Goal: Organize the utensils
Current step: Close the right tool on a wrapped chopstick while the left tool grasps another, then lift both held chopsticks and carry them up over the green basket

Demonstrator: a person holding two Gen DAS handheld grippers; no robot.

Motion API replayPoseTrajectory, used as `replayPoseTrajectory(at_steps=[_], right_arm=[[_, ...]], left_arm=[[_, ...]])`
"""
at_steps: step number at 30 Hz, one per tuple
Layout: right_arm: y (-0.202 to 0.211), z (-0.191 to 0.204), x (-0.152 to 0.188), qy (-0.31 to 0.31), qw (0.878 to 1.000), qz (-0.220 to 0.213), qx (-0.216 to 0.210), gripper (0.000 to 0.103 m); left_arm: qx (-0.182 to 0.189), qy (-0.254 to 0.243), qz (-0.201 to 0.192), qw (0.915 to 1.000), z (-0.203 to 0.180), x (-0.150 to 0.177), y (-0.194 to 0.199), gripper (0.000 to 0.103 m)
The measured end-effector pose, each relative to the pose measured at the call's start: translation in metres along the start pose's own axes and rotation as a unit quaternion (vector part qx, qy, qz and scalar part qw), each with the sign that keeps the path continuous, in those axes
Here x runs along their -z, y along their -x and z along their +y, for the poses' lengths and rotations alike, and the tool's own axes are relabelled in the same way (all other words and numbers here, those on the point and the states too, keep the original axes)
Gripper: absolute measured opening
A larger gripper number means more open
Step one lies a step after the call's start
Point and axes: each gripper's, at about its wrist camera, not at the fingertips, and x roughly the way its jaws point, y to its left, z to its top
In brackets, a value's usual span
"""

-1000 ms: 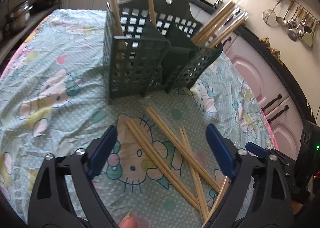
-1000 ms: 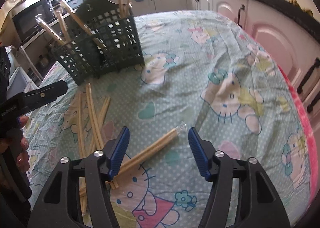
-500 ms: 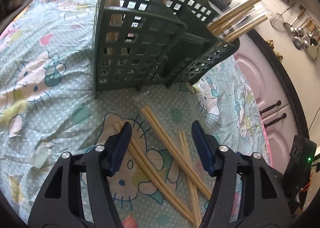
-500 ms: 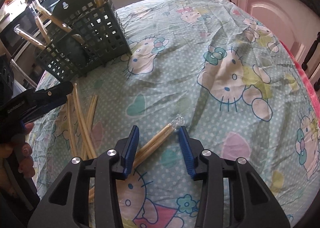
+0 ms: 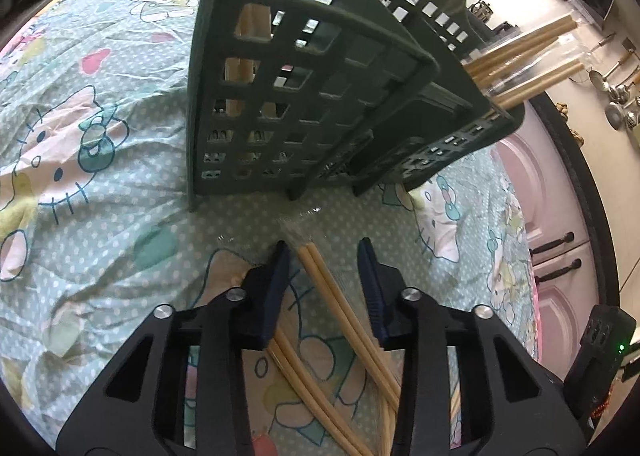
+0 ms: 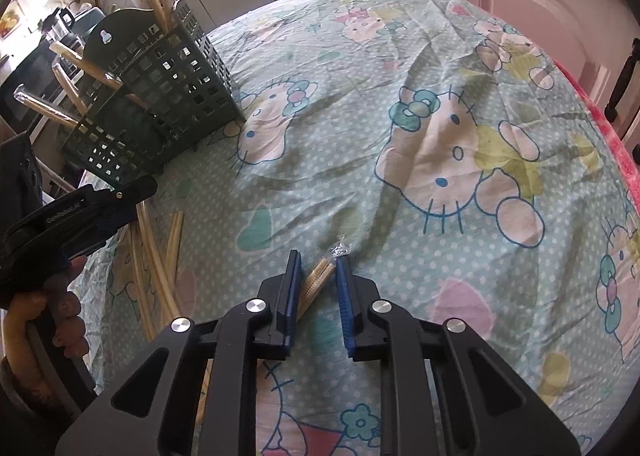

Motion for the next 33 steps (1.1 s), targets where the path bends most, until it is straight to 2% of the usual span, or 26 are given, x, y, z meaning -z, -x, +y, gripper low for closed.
replayPoseTrajectory(at_steps=[7, 13, 20, 33], right_arm=[[0.000, -0.003, -0.002, -0.007, 1.000, -0.001, -0.008, 0.012], [0.006, -0.003, -0.007, -0.005, 1.000, -0.005, -0.018, 0.010], [0.023, 0.011, -0.013, 0.024, 0.999, -0.025, -0.039, 0.009], [0.057, 0.060, -0.028, 0.104, 0.990, -0.066, -0.065, 0.007]], left_arm=[[-0.002, 0.003, 0.002, 1.0000, 0.005, -0.004, -0.002, 0.009], [0.025, 0.001, -0.011, 0.9996, 0.002, -0.005, 0.014, 0.007], [0.046, -0.022, -0.045, 0.9977, -0.010, -0.009, 0.048, 0.006], [0.054, -0.069, -0.116, 0.9894, -0.029, -0.014, 0.113, 0.004]])
